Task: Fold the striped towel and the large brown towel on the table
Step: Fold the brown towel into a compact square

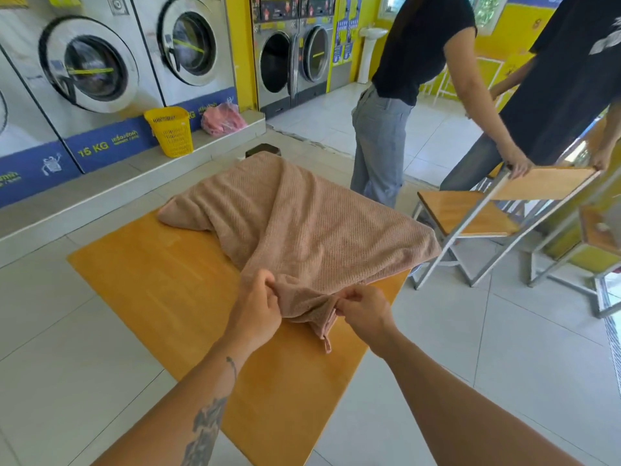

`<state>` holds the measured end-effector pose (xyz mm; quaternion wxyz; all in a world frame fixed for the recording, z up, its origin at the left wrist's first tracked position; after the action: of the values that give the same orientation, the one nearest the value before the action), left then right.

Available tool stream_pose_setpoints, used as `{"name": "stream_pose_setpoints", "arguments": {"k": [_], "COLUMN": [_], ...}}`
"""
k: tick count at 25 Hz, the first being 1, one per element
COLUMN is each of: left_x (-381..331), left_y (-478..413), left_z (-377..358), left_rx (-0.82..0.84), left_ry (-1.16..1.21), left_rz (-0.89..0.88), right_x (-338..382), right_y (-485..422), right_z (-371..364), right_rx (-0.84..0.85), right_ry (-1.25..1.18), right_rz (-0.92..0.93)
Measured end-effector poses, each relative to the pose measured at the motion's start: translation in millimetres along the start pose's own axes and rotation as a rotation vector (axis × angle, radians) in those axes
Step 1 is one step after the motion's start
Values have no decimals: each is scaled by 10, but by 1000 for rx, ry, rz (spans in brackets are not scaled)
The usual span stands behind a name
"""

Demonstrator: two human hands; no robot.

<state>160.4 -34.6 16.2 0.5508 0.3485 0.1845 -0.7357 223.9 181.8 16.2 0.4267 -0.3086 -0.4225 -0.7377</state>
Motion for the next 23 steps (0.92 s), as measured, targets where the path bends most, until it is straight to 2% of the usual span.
{"name": "stream_pose_setpoints", "arguments": {"k": [2,5,7,9,12,17,19,23], "left_x": [-123,-162,-86,-102,-185,-275,-251,-230], "left_y": [-7,-21,-58,-112,-203,-266,-231,-147], "left_z": [-278,-711,-822,-787,-692,-565,-529,-515], "left_rx": [135,300,253,136,81,142,200,274], "left_ry": [19,-124,-314,-454,-466,-438,-469,-405], "left_rz": [-70,-113,-86,-108,-142,-124,-99,-67], "right_x": [-34,-124,-220,-269,-288,-486,-510,-515], "right_y": [-52,-115,-131,-97,5,27,-1,36], "right_z": [82,143,103,48,-104,-491,-565,-718], "right_rx": [-54,-78,11,100,207,398,347,215], "right_ry": [-64,-85,-120,-52,194,489,511,352], "right_rz": [5,-34,-67,-65,8,42,41,70]}}
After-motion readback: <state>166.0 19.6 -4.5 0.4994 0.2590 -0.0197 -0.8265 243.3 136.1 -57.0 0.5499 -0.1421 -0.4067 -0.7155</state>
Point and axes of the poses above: each hand's wrist, its own y-axis away from the middle knuckle, its own z-axis out of the back of the hand, x = y × z, the point moved 7 cm from there along -y, towards the middle knuckle, and after that the axes turned 10 degrees about x, right-handed, at the moved point
